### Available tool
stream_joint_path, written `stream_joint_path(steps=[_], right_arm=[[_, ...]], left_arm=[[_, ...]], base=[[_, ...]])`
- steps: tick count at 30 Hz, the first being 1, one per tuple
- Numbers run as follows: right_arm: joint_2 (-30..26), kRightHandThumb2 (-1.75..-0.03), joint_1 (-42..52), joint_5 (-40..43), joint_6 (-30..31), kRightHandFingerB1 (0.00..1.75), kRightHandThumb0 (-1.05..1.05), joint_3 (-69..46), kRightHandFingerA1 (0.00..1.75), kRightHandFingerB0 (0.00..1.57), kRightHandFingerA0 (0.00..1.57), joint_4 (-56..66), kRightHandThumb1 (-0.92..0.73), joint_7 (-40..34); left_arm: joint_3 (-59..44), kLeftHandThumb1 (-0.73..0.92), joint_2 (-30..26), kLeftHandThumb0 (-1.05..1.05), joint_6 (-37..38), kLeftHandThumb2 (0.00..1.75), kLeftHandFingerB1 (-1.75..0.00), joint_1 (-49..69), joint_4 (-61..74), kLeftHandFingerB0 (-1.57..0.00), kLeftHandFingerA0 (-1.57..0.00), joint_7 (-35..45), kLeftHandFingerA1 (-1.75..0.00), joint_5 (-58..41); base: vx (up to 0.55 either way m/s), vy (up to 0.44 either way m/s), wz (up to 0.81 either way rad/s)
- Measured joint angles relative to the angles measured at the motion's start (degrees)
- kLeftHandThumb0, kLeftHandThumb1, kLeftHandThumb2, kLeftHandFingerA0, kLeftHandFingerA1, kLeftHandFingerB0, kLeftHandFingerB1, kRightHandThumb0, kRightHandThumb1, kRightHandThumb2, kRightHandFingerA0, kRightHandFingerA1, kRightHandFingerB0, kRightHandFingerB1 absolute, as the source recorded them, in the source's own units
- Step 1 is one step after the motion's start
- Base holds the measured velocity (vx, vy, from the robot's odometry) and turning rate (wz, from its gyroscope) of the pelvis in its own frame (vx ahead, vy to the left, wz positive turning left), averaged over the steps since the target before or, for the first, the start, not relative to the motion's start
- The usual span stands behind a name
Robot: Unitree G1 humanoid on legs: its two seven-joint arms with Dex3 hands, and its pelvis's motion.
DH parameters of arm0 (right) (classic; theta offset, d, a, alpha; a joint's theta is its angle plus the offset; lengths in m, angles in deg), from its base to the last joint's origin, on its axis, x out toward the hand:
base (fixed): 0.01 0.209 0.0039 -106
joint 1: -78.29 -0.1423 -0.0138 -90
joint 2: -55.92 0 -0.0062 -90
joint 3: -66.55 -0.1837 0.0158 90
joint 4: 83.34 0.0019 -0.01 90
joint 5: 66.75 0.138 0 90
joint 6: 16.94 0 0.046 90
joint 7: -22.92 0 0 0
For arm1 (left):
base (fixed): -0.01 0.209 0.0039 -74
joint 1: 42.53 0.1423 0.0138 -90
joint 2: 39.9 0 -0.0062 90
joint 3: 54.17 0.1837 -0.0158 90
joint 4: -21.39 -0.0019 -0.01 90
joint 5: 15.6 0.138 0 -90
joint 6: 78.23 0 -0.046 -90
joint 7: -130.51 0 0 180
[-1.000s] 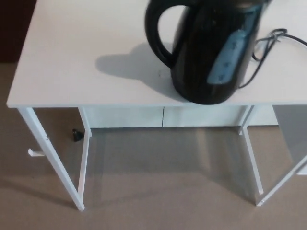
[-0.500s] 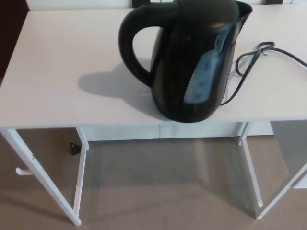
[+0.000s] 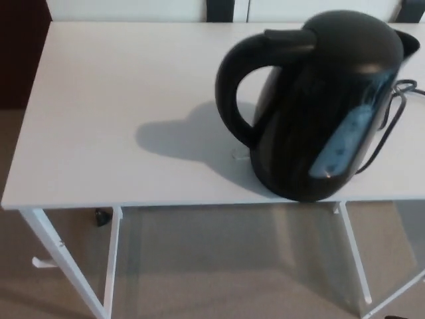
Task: The robot walk towards a table in front and uses its left hand to pick up the pot from the base and places it on the table
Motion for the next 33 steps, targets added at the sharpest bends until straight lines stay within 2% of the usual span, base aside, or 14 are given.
stream_joint_path(steps=[17,26,33], right_arm=[[-1.1,-0.59,-1.1,-0.6,0.5,0.44,-0.03,0.8,0.47,0.43,0.46,-0.7,-0.72,-0.7],[-0.4,-0.60,-1.8,-0.7,0.8,0.43,-0.03,0.9,0.47,0.43,0.46,-0.5,-0.72,-1.1],[-0.3,-0.59,-1.8,-0.7,0.8,0.43,-0.03,0.8,0.45,0.43,0.45,0.1,-0.72,-1.0]], left_arm=[[-0.4,0.61,0.3,-0.20,0.0,0.58,-0.41,0.0,0.2,-0.50,-0.62,0.6,-0.47,-0.1],[-0.4,0.57,-0.3,-0.21,0.0,0.57,-0.42,-0.7,0.1,-0.52,-0.64,0.6,-0.47,0.0],[0.0,0.58,-0.2,-0.20,0.0,0.57,-0.42,-1.2,0.2,-0.52,-0.65,0.2,-0.48,0.0]], base=[[-0.01,-0.081,0.01],[0.01,0.199,0.04],[0.04,-0.011,0.08]])
